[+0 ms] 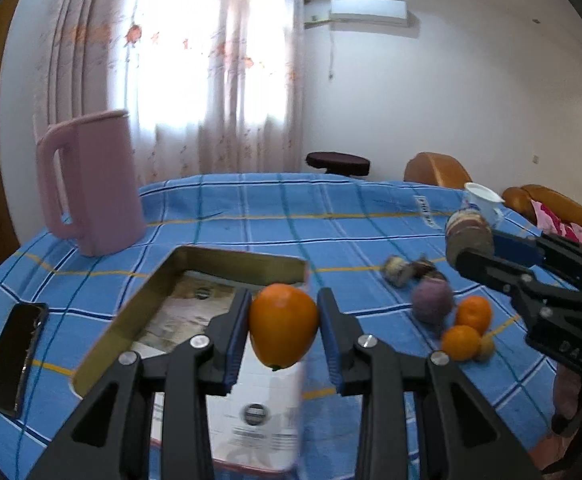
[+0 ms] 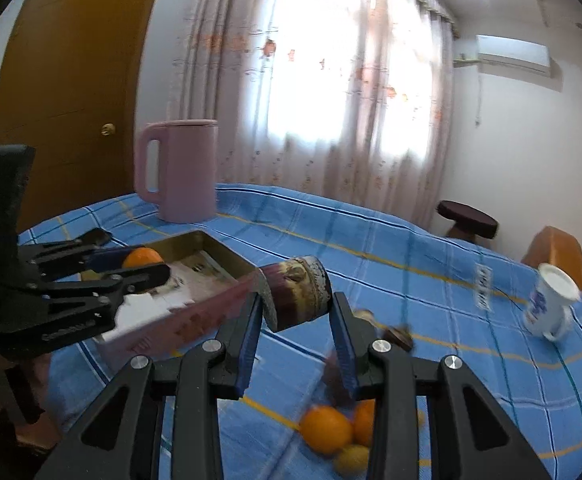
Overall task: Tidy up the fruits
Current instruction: 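Carry the orange and can into the tin box while both tools open to release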
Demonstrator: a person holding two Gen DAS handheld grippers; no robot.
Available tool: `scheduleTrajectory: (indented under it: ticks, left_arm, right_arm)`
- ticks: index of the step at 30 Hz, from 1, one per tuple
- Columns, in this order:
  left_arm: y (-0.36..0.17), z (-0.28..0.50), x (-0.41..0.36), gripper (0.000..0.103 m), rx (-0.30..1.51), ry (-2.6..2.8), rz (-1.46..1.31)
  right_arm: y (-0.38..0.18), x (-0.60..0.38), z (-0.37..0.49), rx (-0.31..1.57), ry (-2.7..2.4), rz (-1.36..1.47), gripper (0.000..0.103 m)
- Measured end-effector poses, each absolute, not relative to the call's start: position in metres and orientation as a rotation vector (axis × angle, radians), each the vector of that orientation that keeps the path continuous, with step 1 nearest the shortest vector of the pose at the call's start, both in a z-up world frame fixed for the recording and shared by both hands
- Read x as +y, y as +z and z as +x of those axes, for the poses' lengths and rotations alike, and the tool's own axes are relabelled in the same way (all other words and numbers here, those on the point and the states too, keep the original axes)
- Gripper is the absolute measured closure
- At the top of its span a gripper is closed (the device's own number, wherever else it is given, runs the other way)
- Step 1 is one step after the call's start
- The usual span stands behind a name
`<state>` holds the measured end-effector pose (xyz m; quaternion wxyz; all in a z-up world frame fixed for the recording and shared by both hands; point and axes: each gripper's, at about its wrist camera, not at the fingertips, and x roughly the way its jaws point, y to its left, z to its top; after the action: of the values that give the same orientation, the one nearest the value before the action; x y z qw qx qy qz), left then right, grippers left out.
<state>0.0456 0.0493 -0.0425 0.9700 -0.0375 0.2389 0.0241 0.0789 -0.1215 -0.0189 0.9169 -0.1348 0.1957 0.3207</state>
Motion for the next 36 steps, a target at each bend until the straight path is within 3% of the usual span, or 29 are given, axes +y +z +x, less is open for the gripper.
scheduleTrajectory:
  ticks: [14, 36]
  left_arm:
    - [-0.053, 0.063, 0.106, 0.068, 0.56, 0.117, -0.114]
    - [-0.072, 0.074, 0.128, 0.068, 0.637, 0.137, -0.128]
  right_arm:
    - [-0.026, -0.033, 0.101, 0.469, 0.758, -0.353, 0.067]
    - [-0.067, 0.014, 0.109, 0.599, 0.798, -0.458, 0.066]
